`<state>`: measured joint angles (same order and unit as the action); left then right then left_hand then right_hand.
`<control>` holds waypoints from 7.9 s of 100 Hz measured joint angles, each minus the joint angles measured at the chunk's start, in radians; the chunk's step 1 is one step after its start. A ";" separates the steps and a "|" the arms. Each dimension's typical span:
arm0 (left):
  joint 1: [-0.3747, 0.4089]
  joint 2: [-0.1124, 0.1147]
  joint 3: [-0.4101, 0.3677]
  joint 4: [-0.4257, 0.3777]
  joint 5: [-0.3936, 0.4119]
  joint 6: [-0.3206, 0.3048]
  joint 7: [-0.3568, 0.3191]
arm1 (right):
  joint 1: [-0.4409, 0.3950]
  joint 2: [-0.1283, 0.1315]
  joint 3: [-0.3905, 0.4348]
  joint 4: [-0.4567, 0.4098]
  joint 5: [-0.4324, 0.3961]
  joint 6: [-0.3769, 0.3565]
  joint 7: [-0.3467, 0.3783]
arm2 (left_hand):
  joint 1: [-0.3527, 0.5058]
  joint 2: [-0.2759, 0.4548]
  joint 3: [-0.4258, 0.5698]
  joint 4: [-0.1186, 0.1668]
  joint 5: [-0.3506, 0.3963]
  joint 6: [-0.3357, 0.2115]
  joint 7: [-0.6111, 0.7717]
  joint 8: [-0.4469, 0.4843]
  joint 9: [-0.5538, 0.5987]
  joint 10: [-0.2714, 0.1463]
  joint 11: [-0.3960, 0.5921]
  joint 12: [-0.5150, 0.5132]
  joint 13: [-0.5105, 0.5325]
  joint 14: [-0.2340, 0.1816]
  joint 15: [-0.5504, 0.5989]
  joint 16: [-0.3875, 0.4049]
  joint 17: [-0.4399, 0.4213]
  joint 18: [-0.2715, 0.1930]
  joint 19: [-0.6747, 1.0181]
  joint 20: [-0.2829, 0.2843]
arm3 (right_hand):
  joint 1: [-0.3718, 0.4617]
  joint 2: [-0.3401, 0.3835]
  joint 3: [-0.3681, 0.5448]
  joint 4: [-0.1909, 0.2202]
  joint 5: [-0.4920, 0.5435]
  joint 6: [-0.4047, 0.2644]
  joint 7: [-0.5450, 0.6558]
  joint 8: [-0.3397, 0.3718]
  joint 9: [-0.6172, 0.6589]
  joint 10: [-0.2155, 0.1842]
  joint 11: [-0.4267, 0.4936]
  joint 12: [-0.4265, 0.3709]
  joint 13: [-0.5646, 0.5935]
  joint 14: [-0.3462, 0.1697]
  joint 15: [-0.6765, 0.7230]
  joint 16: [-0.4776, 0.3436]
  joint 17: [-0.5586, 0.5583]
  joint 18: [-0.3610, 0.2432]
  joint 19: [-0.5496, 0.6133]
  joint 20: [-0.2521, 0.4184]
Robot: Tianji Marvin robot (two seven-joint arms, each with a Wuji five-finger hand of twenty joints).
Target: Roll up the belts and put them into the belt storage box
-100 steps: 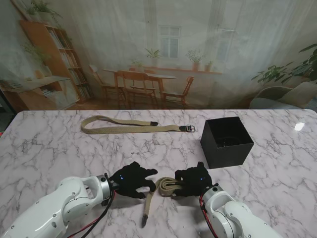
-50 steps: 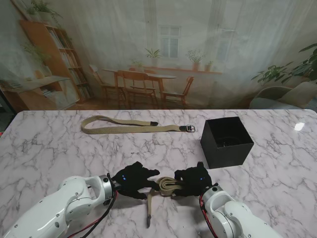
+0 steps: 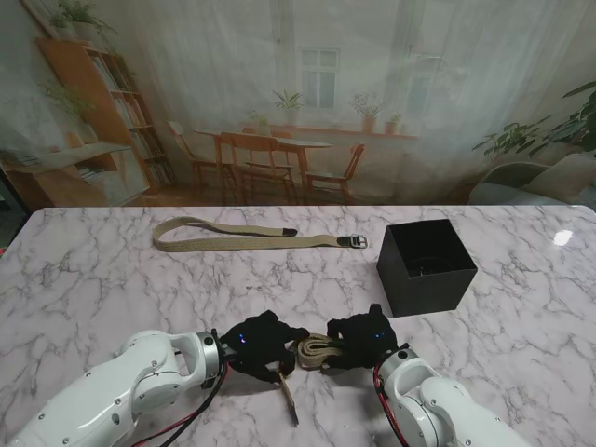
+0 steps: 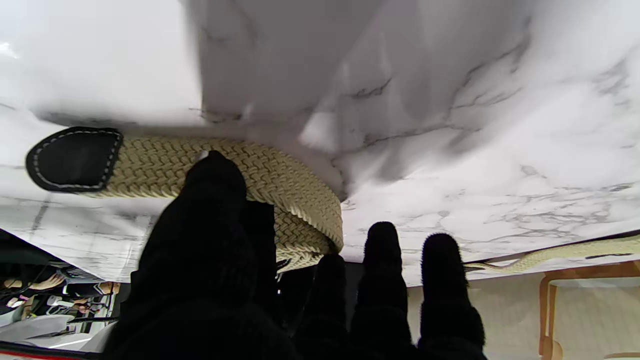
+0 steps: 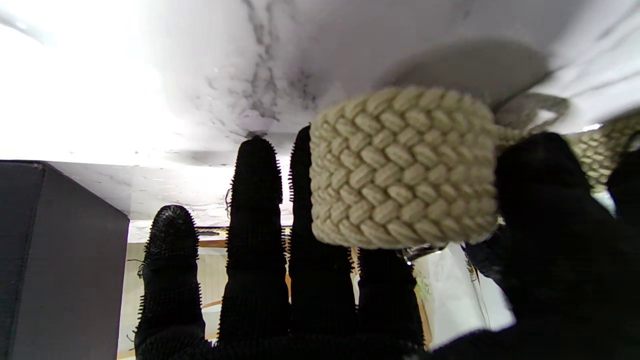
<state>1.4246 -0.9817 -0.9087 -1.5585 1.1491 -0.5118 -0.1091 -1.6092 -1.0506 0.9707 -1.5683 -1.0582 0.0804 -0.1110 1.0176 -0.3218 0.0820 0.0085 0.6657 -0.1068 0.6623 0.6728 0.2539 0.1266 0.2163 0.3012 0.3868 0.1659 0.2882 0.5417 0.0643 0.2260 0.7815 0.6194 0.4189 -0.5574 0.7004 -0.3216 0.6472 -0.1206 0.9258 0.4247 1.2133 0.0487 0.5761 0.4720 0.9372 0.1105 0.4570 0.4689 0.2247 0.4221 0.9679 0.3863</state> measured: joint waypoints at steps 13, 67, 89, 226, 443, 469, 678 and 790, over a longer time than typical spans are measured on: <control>-0.031 0.000 0.041 0.025 -0.030 -0.001 0.018 | 0.001 0.000 -0.002 0.000 0.003 0.001 -0.001 | 0.000 0.000 0.000 0.000 0.013 0.014 0.048 -0.001 0.013 0.006 0.001 -0.002 0.000 0.000 0.000 0.000 -0.001 0.000 0.000 0.000 | 0.000 0.000 0.000 0.000 0.000 0.000 0.000 -0.013 0.000 0.000 0.000 0.001 0.000 0.000 0.000 0.006 0.000 0.000 0.000 0.000; -0.118 -0.013 0.166 0.077 -0.026 0.097 0.095 | -0.016 0.001 0.027 -0.024 0.030 -0.037 0.050 | 0.012 0.016 -0.001 0.000 0.038 0.147 0.148 0.024 0.074 0.006 0.030 0.049 0.001 0.002 0.000 0.000 -0.008 0.000 0.000 0.000 | -0.109 0.248 -0.023 0.164 0.035 0.134 -0.232 0.043 -0.140 0.024 -0.102 -0.045 -0.065 0.009 0.000 0.009 -0.053 0.000 0.002 -0.008; -0.130 -0.014 0.178 0.080 -0.027 0.102 0.086 | -0.037 0.011 0.041 -0.045 -0.005 -0.056 0.085 | 0.012 0.016 -0.003 0.000 0.039 0.148 0.158 0.024 0.085 0.016 0.023 0.048 0.001 0.003 0.000 0.000 -0.008 0.000 0.000 0.000 | -0.130 0.245 -0.057 0.194 -0.159 0.174 -0.330 0.043 -0.536 0.075 -0.127 -0.083 -0.212 0.011 0.055 0.044 -0.090 -0.001 -0.016 -0.005; -0.080 -0.007 0.119 0.032 0.040 0.082 0.073 | -0.143 0.003 0.111 -0.049 -0.044 -0.138 -0.099 | 0.009 0.027 -0.017 0.000 0.039 0.154 0.174 0.014 0.123 0.005 0.034 0.064 0.002 -0.001 0.000 0.000 -0.013 0.000 0.000 0.000 | -0.154 0.180 0.024 0.195 -0.223 0.223 -0.408 0.016 -0.773 0.149 0.001 -0.131 -0.395 0.036 -0.006 -0.087 -0.064 -0.064 0.085 0.053; -0.063 -0.012 0.096 0.027 0.041 0.119 0.090 | -0.061 -0.002 -0.122 -0.083 -0.079 0.283 0.036 | -0.108 0.131 -0.069 -0.001 -0.030 0.182 -0.081 -0.027 0.144 0.007 -0.003 0.063 0.002 -0.002 0.000 0.002 -0.029 0.002 0.000 0.001 | -0.031 0.016 0.093 0.265 -0.402 0.385 -0.798 0.092 -0.749 0.204 0.124 0.040 -0.439 0.098 -0.186 -0.169 -0.237 0.071 -0.266 -0.302; 0.003 -0.015 0.019 -0.012 0.056 0.091 0.128 | -0.055 -0.003 -0.127 -0.079 -0.077 0.292 0.027 | -0.121 0.132 -0.069 -0.001 -0.119 0.182 -0.166 -0.046 0.120 0.019 -0.008 0.057 0.002 0.004 0.000 0.002 -0.029 0.002 0.000 0.002 | -0.027 0.028 0.112 0.241 -0.313 0.351 -0.461 0.259 -0.718 0.185 0.141 0.055 -0.426 0.088 -0.159 -0.157 -0.225 0.061 -0.256 -0.282; 0.170 -0.021 -0.395 0.058 0.238 0.346 0.351 | -0.020 0.031 0.484 -0.141 -0.563 -0.021 -0.242 | -0.159 0.206 -0.078 -0.001 -0.117 0.179 -0.221 -0.044 0.147 0.018 -0.016 0.050 0.002 0.010 -0.020 0.002 -0.039 0.013 -0.051 0.000 | 0.088 -0.151 0.134 -0.004 -0.049 0.248 0.090 -0.028 -0.162 0.087 0.273 0.174 0.166 0.000 0.304 0.081 0.383 -0.155 0.385 0.116; 0.177 -0.021 -0.402 0.058 0.238 0.351 0.360 | 0.154 0.107 0.359 0.029 -0.729 -0.207 -0.151 | -0.159 0.219 -0.080 -0.001 -0.117 0.178 -0.229 -0.044 0.158 0.018 -0.016 0.050 0.002 0.012 -0.021 -0.002 -0.043 0.014 -0.066 -0.001 | 0.089 -0.160 0.133 -0.017 -0.023 0.171 0.017 -0.089 -0.150 0.034 0.132 0.186 0.159 -0.051 0.121 0.065 0.359 -0.229 0.284 0.103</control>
<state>1.6013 -1.0028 -1.3103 -1.5010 1.3866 -0.1608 0.2512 -1.4552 -0.9436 1.3296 -1.5389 -1.7869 -0.1264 -0.2624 0.8587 -0.1033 0.0025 0.0076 0.5488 0.0716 0.4335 0.6285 0.4120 0.1444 0.2004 0.3517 0.3885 0.1774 0.2676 0.5392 0.0218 0.2398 0.7153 0.6188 0.5077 -0.7178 0.8337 -0.3382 0.6237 0.0504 0.9425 0.3356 1.0633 0.0824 0.7086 0.6576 1.0964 0.0596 0.5780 0.5341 0.5842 0.1930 1.2516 0.4895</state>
